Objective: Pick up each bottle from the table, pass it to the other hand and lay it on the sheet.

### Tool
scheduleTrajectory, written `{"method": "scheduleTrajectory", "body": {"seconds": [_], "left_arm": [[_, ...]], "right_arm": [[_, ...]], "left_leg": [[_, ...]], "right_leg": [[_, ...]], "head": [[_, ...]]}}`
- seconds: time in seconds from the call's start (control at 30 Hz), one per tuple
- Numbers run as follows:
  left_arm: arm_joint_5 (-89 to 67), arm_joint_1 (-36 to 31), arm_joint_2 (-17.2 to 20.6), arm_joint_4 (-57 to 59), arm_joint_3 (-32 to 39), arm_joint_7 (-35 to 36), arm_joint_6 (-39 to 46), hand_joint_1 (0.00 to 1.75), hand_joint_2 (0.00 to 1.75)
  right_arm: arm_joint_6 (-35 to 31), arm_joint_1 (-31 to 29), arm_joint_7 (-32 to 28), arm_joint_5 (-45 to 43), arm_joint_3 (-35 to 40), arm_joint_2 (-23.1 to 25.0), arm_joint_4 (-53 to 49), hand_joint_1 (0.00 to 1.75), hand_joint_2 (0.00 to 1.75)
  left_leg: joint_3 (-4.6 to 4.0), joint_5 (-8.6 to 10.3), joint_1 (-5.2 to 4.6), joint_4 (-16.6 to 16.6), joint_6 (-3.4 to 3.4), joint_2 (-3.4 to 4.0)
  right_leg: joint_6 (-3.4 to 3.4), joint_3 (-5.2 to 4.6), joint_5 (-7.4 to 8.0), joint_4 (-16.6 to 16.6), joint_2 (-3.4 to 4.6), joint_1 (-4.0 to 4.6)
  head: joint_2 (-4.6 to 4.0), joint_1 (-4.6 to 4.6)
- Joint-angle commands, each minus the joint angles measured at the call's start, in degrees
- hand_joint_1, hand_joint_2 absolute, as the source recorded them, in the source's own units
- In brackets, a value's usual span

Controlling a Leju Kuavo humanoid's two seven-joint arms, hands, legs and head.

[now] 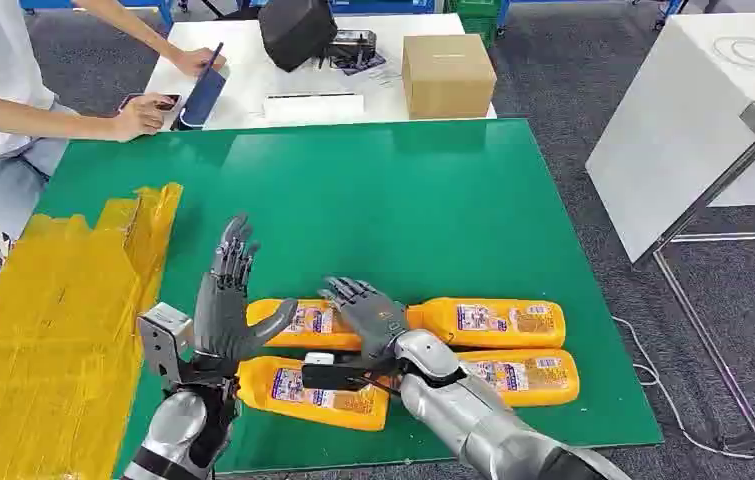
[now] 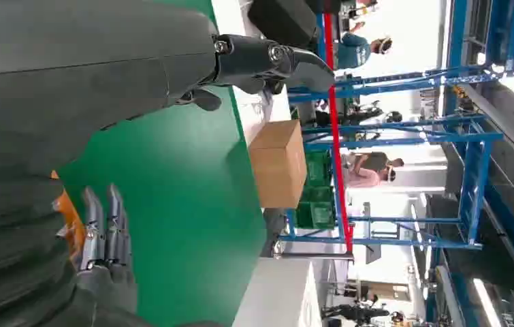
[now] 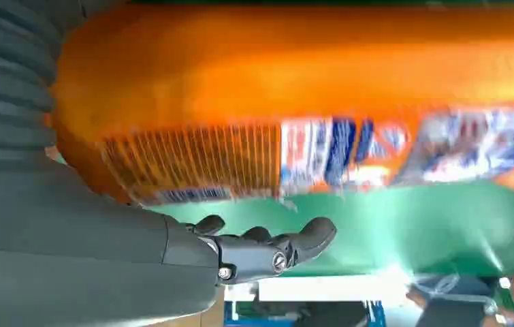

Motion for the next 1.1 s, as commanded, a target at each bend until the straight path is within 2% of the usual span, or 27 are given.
{"method": "scheduleTrajectory", "body": {"seconds": [0.03, 0.17, 0.47, 0.8, 0.93, 1.1], "left_arm": [[-0.25, -1.53, 0.47, 2.27, 0.14, -0.06, 0.14, 0.0, 1.75], [-0.87, -1.5, 0.67, 2.32, -0.25, -0.58, 0.95, 0.0, 1.75], [-1.17, -1.26, 0.61, 2.03, -0.06, -0.33, 1.41, 0.0, 1.75], [-1.22, -0.97, 0.62, 1.68, 0.1, -0.31, 1.46, 0.0, 1.75], [-1.34, -0.65, 0.54, 1.41, 0.34, -0.27, 1.53, 0.0, 1.75], [-1.58, -1.41, 0.12, 1.92, 0.29, 0.07, 1.13, 0.0, 1.75]], "right_arm": [[-3.79, 1.76, -4.76, -4.58, -4.03, -1.28, -3.96, 0.0, 1.75], [-6.62, 4.34, -8.64, -9.63, -7.58, -1.24, -8.71, 0.0, 1.75], [-6.27, 1.7, 0.08, -3.99, -5.06, -0.82, -6.37, 0.0, 1.75], [-6.9, 2.04, -0.64, -4.07, -5.17, -0.58, -7.12, 0.0, 1.75], [-4.78, 1.9, 0.31, -3.78, -4.84, -0.75, -8.15, 0.0, 1.75], [3.55, -2.81, 6.72, 1.52, -0.21, -0.17, -1.02, 0.0, 1.75]], "left_leg": [[0.07, -0.02, 0.0, -0.02, 0.0, -0.04], [0.04, -0.01, 0.0, -0.03, 0.0, -0.05], [0.09, -0.05, 0.02, 0.01, -0.01, 0.06], [0.05, -0.03, -0.01, -0.01, 0.0, 0.03], [0.08, -0.06, 0.05, 0.02, -0.01, 0.06], [0.08, -0.08, 0.06, 0.07, -0.01, 0.14]], "right_leg": [[-0.06, 0.11, -0.03, -0.05, -0.1, 0.02], [-0.05, 0.08, -0.03, -0.04, -0.1, 0.0], [-0.09, 0.12, -0.03, -0.03, -0.02, 0.04], [-0.06, 0.08, -0.03, -0.02, -0.02, 0.01], [-0.11, 0.13, -0.04, -0.03, -0.02, 0.07], [-0.12, 0.11, -0.03, 0.0, 0.04, 0.08]], "head": [[0.0, 0.02], [0.0, 0.0], [0.0, 0.0], [0.0, 0.0], [0.0, 0.02], [0.0, 0.0]]}}
